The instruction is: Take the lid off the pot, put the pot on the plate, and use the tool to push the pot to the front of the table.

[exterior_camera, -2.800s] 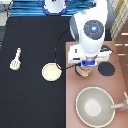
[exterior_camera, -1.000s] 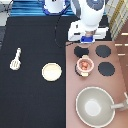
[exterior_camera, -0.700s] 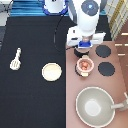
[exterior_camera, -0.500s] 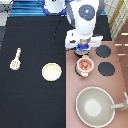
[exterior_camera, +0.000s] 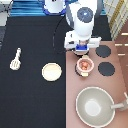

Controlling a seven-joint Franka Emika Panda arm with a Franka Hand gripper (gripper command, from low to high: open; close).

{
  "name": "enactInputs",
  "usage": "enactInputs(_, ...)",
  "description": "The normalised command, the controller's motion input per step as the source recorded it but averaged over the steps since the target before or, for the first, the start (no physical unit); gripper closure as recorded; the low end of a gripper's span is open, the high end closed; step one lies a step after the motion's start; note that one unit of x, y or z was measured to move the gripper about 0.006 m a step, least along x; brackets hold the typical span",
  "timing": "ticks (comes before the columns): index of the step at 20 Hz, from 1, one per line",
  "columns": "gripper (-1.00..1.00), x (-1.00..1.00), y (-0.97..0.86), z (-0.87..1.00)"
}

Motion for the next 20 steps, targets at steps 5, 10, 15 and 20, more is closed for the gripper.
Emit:
enactInputs(5,-1.00,-0.03,0.01,0.68)
enactInputs(10,-1.00,0.09,-0.04,0.88)
enactInputs(15,-1.00,0.61,-0.09,0.86)
enactInputs(20,-1.00,0.82,-0.05,0.63)
